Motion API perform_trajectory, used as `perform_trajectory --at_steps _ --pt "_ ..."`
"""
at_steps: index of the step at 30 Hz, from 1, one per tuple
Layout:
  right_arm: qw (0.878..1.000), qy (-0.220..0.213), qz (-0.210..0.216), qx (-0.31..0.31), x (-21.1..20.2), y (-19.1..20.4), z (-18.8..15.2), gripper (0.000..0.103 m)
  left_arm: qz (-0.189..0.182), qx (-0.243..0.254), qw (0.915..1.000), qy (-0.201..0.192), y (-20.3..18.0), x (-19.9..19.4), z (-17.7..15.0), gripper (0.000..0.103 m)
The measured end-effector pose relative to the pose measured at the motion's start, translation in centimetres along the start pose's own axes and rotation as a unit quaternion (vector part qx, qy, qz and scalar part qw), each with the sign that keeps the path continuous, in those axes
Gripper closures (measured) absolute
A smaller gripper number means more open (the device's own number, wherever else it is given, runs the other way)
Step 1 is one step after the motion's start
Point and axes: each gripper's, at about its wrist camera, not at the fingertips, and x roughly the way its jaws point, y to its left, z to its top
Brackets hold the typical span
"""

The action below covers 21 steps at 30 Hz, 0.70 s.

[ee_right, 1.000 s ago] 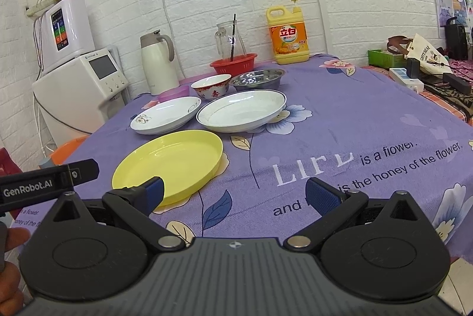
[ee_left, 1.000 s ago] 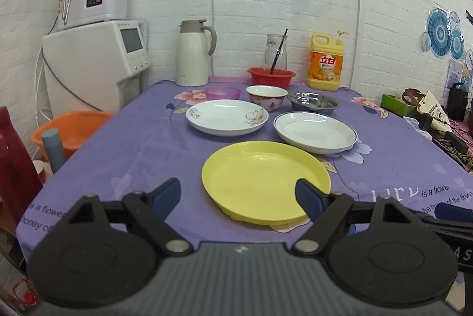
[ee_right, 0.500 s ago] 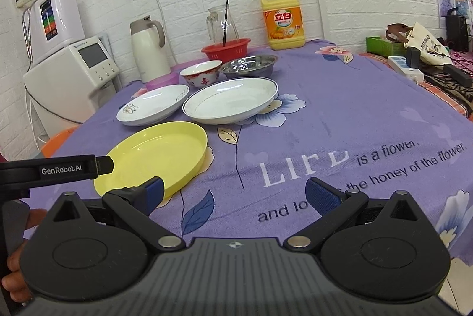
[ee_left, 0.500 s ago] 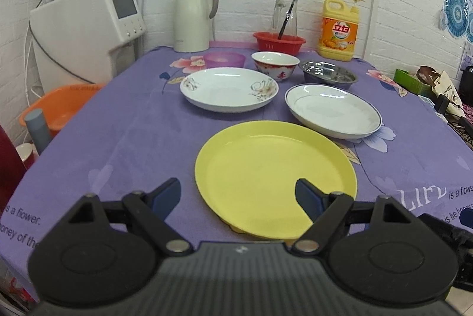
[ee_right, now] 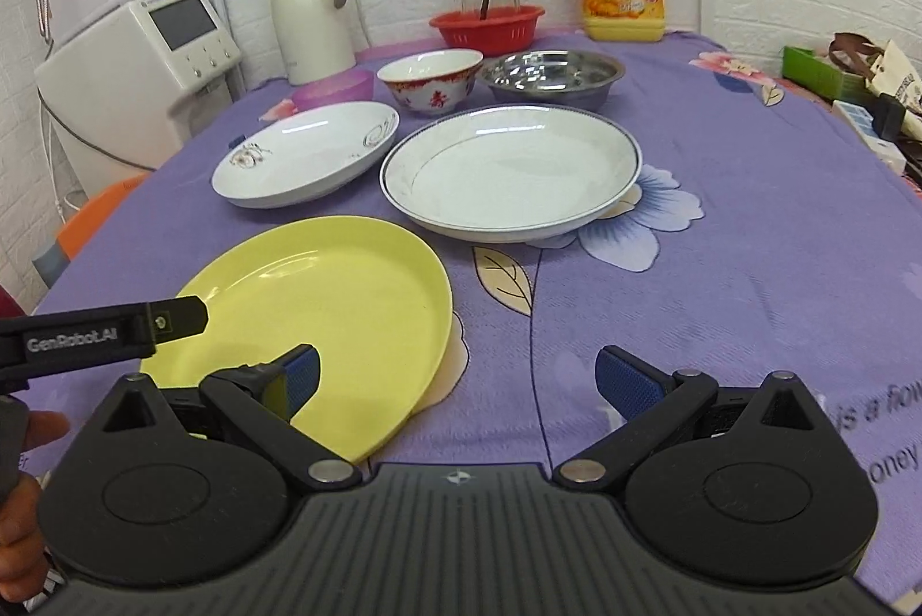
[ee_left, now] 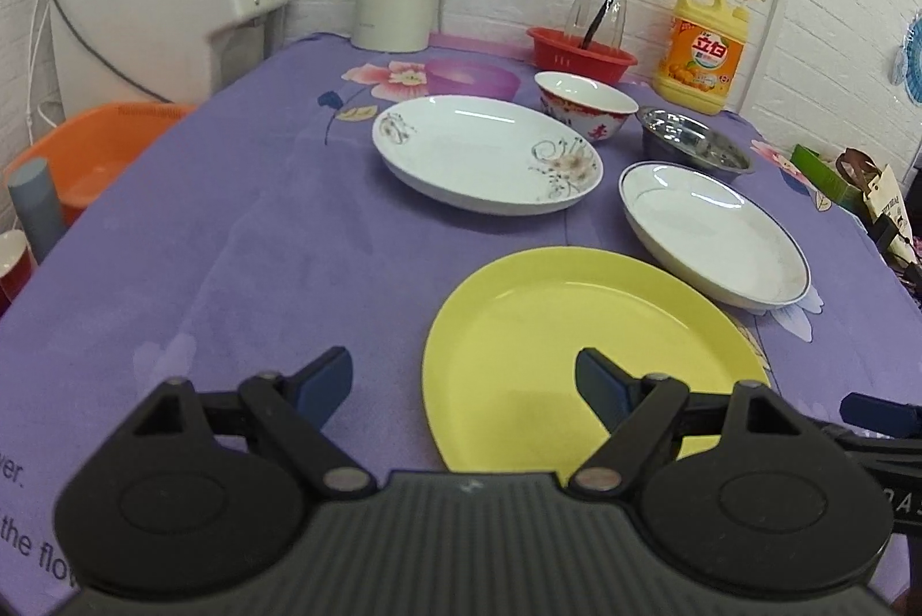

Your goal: Organize plates and bowls

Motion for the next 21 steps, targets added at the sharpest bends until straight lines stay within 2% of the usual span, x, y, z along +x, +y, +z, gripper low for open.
perform_trajectory --at_steps 2,7,11,13,16,19,21 --pt "1.0 0.006 0.001 0.0 0.7 0.1 0.3 0.0 0.005 0.001 1.0 0.005 0.0 0.7 0.2 0.021" --pt "1.0 0.019 0.006 -0.01 2.4 0.7 0.2 0.0 0.002 0.039 0.999 0.022 -0.5 2.2 -0.2 0.021" --pt "0.998 0.014 -0.015 -0.051 3.0 1.9 -0.1 0.0 0.005 0.065 0.9977 0.017 -0.7 2.7 -0.7 0.021" --pt "0.998 0.006 -0.018 -0.062 3.1 2.0 -0.4 0.0 0.0 0.062 0.9979 0.018 -0.4 2.7 -0.6 0.022" --pt "0.998 -0.005 -0.012 -0.066 2.6 1.6 -0.9 0.0 -0.006 0.071 0.9973 0.02 -0.2 2.7 -0.5 0.022" --pt "0.998 0.017 -0.01 -0.061 2.6 1.7 -0.2 0.0 -0.011 0.076 0.9967 0.026 -0.2 2.7 -0.4 0.022" --pt "0.999 0.011 0.011 -0.051 2.2 1.8 0.2 0.0 -0.017 0.08 0.9962 0.031 -0.3 2.6 -0.3 0.022"
